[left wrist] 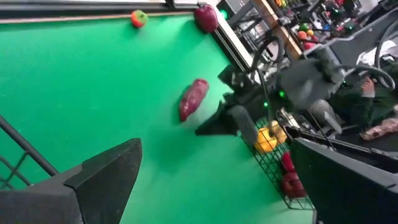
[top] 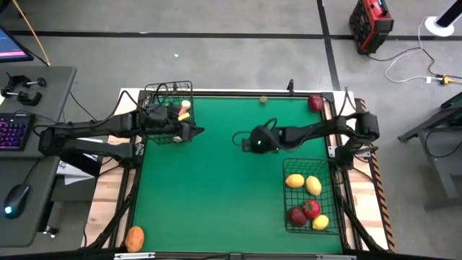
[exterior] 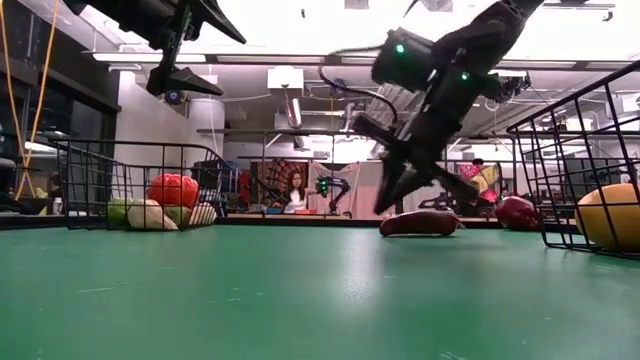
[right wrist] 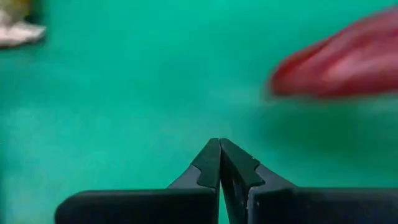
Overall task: Sort produce into baskets
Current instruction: Put the red chili pepper into the top black wire basket
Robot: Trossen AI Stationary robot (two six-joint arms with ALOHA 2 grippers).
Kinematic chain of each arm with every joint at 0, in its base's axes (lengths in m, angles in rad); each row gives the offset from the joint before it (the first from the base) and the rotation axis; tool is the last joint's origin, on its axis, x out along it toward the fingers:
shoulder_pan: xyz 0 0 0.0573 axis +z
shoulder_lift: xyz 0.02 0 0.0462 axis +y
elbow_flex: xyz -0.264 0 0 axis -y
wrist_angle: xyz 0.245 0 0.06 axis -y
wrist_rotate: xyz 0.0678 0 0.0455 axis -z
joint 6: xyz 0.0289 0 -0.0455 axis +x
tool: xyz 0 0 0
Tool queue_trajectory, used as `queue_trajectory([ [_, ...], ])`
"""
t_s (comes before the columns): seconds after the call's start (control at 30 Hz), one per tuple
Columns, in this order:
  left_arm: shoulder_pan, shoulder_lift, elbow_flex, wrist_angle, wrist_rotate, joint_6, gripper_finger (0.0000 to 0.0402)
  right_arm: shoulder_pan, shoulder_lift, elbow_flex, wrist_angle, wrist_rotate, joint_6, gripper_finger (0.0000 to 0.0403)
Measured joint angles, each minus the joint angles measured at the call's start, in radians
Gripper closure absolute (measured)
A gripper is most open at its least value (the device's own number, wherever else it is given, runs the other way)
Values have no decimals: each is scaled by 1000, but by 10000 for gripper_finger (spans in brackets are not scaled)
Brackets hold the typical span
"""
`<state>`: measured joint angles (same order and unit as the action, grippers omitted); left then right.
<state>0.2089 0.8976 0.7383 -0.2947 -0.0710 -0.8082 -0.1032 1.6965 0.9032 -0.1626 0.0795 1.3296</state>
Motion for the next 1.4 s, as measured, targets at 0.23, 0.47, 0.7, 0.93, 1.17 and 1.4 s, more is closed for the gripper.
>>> queue_trajectory([
  [0.23, 0, 0, 0, 1, 57, 1, 2, 24, -28, 189, -106, 184, -148, 403],
  [0.47, -7, 0, 0, 1, 174, 27, 2, -109, -32, 349, -628, 284, -281, 403],
  [0.7, -76, 0, 0, 3, 199, 47, 2, -242, -33, 267, -922, 285, -212, 403],
  [0.93, -125, 0, 0, 8, 114, 98, 2, -279, -32, 100, -673, 177, -212, 403],
  [1.17, -125, 0, 0, 8, 83, 96, 2, -274, -30, 35, -501, 132, -183, 403],
  [1.4, -124, 0, 0, 9, 81, 105, 2, -208, -30, 38, -328, 106, -174, 403],
])
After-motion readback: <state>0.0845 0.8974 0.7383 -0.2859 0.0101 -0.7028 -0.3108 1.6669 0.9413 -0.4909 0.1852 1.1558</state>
